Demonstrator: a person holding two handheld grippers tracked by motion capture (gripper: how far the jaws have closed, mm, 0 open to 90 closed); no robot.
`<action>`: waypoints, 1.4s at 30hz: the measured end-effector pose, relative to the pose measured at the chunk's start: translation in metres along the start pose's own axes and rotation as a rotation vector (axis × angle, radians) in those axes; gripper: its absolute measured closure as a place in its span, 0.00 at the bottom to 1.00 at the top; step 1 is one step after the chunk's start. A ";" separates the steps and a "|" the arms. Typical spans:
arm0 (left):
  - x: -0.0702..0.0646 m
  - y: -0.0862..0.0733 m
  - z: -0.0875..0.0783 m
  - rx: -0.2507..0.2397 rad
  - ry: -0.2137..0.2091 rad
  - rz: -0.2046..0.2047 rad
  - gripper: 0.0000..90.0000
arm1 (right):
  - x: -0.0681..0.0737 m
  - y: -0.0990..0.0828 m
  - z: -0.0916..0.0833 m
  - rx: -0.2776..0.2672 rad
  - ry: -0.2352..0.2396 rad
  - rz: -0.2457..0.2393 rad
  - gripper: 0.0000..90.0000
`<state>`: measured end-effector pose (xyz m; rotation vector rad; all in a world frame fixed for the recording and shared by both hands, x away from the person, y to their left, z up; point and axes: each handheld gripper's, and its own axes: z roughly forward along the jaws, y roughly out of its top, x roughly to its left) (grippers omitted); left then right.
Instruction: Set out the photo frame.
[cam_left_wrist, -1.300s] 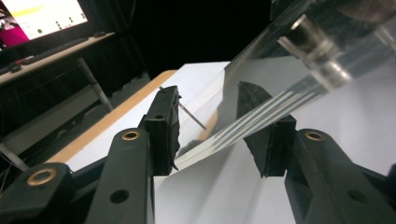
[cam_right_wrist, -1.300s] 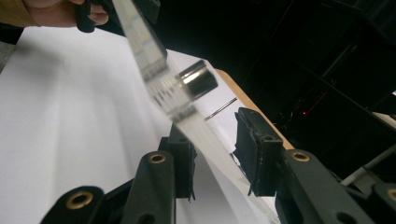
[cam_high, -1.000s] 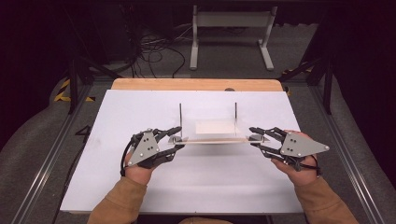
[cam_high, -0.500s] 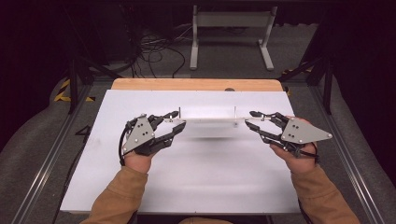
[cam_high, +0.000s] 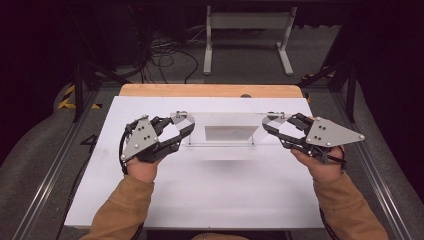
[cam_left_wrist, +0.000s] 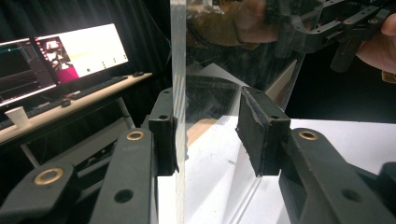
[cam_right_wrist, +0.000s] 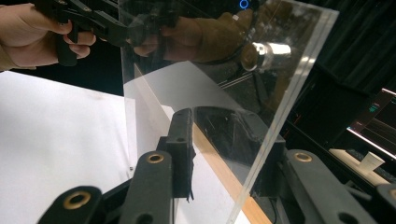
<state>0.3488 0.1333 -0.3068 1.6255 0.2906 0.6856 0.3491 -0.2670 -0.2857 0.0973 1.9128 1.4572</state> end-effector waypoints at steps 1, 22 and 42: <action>0.000 0.000 0.000 0.000 0.000 0.000 0.67 | 0.000 0.000 0.000 0.000 0.000 0.000 0.73; 0.026 0.026 0.006 0.121 -0.074 -0.266 0.67 | -0.028 0.036 0.005 0.162 0.099 0.253 0.74; 0.052 0.019 0.024 0.184 -0.047 -0.361 0.64 | -0.054 0.015 0.036 0.167 0.119 0.418 0.72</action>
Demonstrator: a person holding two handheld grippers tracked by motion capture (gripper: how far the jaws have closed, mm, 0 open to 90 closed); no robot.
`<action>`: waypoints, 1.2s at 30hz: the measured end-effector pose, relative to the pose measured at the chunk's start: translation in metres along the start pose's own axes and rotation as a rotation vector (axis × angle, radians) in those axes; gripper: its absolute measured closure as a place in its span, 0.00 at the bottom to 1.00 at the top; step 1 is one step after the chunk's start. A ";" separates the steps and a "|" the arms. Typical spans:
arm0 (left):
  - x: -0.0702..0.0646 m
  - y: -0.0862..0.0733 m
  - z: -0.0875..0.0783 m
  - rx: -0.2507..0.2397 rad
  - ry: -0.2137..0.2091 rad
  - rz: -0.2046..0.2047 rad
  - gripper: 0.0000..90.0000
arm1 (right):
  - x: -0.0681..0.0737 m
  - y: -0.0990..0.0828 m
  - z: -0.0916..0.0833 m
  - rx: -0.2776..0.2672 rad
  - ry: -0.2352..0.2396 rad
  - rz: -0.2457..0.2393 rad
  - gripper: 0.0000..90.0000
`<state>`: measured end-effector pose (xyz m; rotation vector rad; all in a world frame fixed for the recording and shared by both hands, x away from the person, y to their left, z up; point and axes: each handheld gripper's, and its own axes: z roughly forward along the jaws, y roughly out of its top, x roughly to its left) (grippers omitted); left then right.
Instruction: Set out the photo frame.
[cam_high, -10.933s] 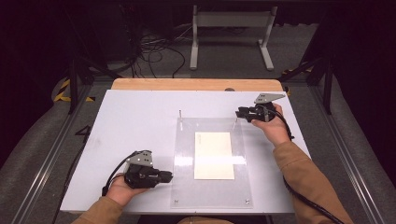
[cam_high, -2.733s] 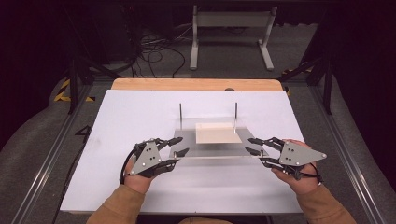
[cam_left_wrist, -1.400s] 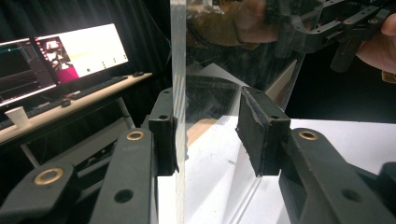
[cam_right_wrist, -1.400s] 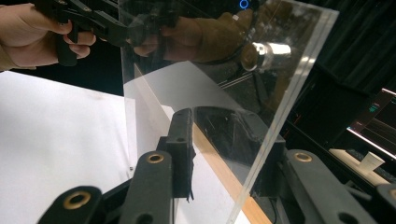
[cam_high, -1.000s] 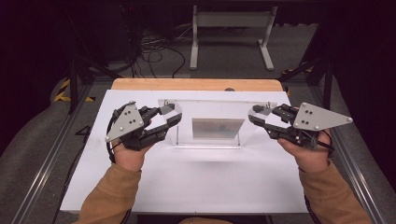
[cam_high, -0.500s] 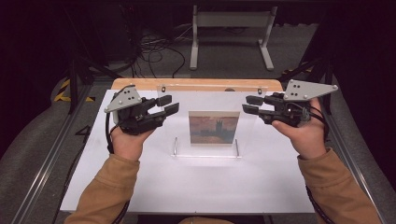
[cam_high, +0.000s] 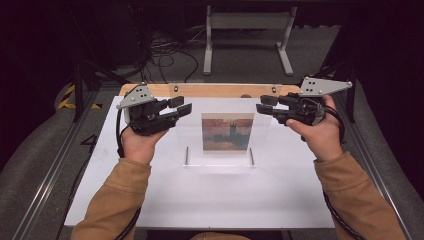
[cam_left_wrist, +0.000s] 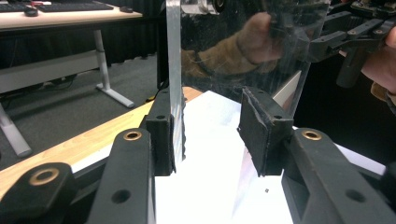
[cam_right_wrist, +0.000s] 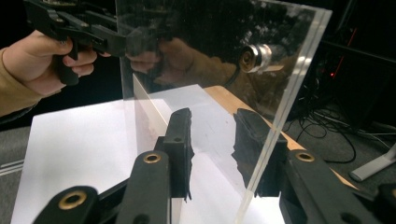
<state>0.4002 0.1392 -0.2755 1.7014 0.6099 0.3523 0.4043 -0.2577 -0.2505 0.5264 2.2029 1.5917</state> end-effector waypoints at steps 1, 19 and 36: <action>0.000 0.000 0.000 0.000 0.000 0.000 0.64 | 0.000 0.000 0.000 0.000 0.000 0.000 0.72; 0.007 -0.003 0.012 -0.039 0.051 0.018 0.41 | -0.010 -0.012 0.011 -0.077 -0.060 0.048 0.48; 0.003 -0.027 -0.019 0.010 0.084 0.030 0.19 | -0.011 -0.041 -0.027 -0.029 -0.136 0.095 0.27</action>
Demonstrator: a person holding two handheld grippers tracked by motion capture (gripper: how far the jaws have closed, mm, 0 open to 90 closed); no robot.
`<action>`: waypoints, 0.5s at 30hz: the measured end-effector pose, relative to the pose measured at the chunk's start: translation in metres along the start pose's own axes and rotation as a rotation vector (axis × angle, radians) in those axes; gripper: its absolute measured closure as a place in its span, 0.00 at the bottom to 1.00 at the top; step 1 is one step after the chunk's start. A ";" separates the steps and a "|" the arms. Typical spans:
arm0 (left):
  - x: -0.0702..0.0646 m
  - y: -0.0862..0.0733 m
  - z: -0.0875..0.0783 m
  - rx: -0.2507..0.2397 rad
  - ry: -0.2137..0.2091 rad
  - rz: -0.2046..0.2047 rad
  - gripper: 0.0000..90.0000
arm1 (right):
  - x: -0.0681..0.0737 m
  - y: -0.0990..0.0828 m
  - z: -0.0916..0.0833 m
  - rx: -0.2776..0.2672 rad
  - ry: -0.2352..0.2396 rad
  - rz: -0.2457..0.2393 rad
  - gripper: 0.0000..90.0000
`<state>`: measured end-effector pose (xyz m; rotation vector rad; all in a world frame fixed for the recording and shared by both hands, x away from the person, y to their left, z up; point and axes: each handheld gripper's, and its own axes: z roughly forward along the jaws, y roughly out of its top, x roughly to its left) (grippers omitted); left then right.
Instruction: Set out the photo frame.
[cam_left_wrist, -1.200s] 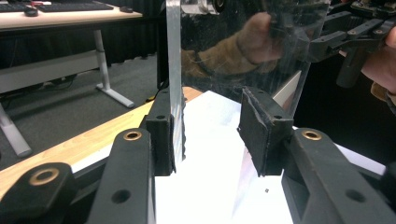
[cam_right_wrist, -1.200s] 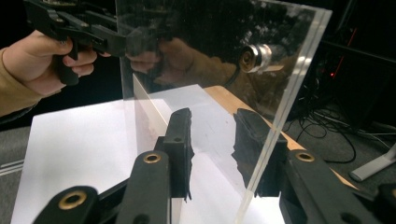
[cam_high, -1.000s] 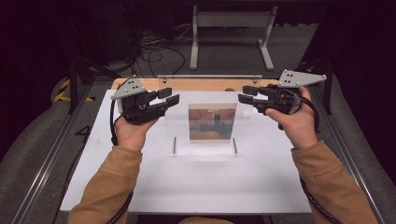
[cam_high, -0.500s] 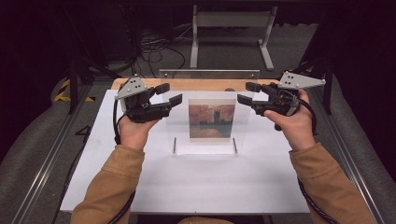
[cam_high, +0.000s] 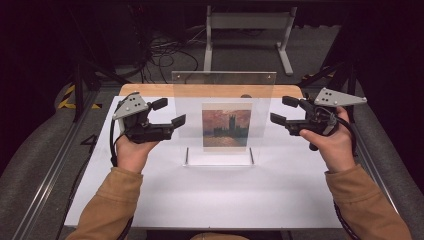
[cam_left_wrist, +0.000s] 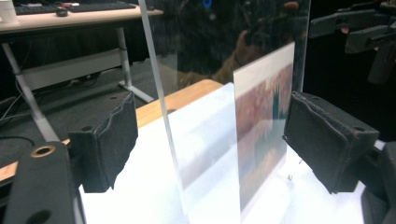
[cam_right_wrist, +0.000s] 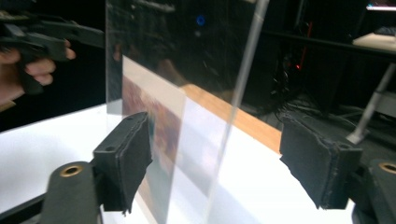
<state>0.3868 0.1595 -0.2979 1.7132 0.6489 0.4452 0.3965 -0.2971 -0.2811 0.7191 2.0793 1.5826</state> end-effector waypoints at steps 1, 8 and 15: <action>-0.001 -0.002 -0.003 0.003 -0.002 -0.004 0.19 | 0.000 -0.003 -0.004 0.011 -0.009 -0.003 0.26; -0.002 -0.016 -0.021 0.021 0.002 0.000 0.17 | -0.001 -0.017 -0.024 0.067 -0.057 -0.012 0.19; -0.006 -0.043 -0.046 0.042 0.053 0.012 0.16 | 0.006 -0.037 -0.051 0.098 -0.092 -0.037 0.18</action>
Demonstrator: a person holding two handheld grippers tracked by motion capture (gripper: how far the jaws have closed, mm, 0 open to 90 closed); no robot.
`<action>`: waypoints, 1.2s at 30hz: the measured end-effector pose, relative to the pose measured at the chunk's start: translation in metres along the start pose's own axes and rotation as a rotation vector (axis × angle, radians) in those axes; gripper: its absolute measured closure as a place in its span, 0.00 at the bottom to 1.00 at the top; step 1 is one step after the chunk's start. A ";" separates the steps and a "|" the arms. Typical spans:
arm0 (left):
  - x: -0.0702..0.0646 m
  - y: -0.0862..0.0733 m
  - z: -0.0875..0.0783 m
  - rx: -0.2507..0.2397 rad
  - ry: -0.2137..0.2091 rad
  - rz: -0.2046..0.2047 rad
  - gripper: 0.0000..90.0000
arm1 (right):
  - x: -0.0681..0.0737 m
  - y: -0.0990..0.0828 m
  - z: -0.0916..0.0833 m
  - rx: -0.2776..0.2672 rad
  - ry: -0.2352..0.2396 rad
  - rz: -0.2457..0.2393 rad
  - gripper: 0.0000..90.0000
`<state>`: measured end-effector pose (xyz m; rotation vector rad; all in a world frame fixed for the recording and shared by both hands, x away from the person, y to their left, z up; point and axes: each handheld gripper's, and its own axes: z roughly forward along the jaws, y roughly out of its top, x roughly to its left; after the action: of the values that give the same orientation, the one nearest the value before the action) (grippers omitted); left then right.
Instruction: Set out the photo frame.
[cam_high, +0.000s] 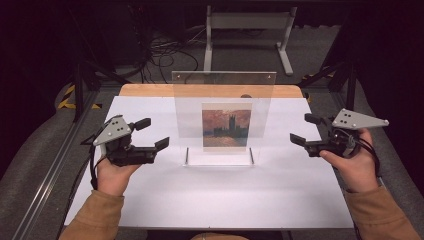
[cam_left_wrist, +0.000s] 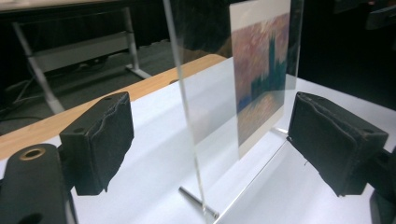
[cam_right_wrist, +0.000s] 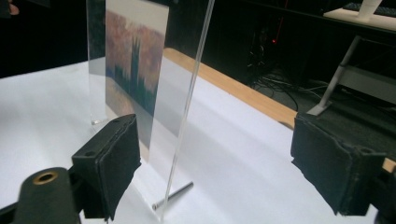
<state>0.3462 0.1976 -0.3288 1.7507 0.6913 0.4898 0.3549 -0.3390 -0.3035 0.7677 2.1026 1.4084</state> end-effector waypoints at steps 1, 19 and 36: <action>0.000 0.000 0.000 0.000 0.000 0.000 0.16 | 0.001 -0.004 -0.002 0.002 -0.004 0.000 0.18; 0.010 -0.094 -0.016 0.059 0.029 -0.097 0.15 | 0.009 -0.085 -0.001 0.031 0.004 0.072 0.17; 0.011 -0.131 -0.004 0.079 0.031 -0.105 0.14 | 0.014 -0.136 0.022 0.055 0.007 0.067 0.16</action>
<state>0.3258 0.2331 -0.4538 1.7730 0.8299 0.4239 0.3345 -0.3570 -0.4392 0.8639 2.1477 1.3945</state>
